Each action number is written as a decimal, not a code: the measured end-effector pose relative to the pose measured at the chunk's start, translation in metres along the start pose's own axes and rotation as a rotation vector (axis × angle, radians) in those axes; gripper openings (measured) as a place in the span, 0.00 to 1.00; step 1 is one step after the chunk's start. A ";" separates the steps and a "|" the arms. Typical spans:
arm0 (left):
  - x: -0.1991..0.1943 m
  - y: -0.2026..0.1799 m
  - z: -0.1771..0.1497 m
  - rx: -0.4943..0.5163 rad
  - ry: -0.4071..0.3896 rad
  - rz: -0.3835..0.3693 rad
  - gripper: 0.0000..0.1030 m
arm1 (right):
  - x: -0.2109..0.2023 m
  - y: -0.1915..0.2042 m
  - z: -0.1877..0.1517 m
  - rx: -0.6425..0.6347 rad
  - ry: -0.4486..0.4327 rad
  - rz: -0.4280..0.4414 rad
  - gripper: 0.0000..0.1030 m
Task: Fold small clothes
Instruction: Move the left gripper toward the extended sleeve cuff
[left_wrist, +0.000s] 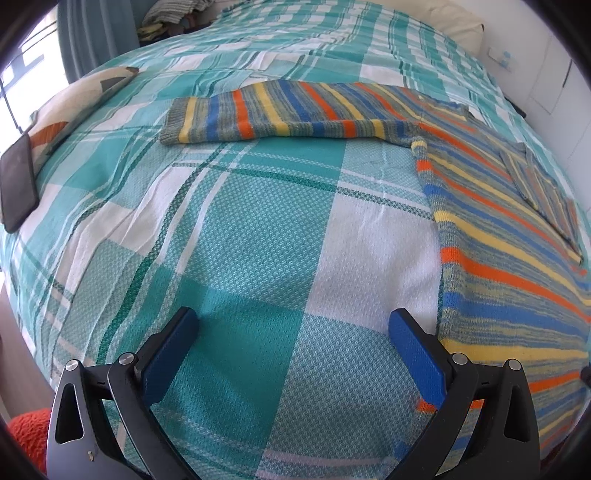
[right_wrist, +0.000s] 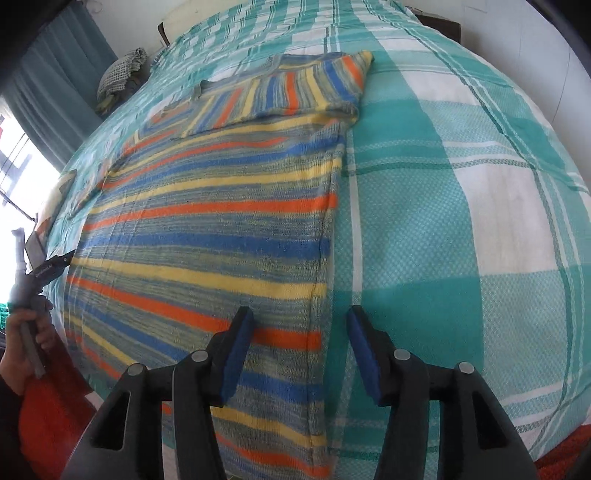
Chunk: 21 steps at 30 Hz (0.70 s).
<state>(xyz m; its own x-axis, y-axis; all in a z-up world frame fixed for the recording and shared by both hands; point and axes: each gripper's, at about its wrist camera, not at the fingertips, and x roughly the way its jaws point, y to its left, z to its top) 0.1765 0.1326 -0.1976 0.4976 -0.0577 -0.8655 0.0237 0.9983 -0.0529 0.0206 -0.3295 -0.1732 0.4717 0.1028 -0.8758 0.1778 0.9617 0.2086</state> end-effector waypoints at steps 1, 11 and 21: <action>0.000 0.000 0.000 0.001 -0.002 0.002 0.99 | -0.003 0.003 -0.004 -0.012 -0.015 -0.022 0.51; 0.002 -0.003 0.003 -0.012 -0.013 0.003 0.99 | -0.056 0.030 -0.013 -0.150 -0.289 -0.060 0.66; 0.002 -0.003 0.004 -0.013 -0.011 -0.001 0.99 | -0.041 0.040 -0.018 -0.182 -0.245 -0.043 0.66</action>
<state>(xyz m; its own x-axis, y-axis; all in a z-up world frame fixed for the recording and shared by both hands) 0.1802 0.1299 -0.1970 0.5073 -0.0587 -0.8598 0.0132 0.9981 -0.0603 -0.0070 -0.2903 -0.1370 0.6650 0.0175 -0.7467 0.0552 0.9958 0.0725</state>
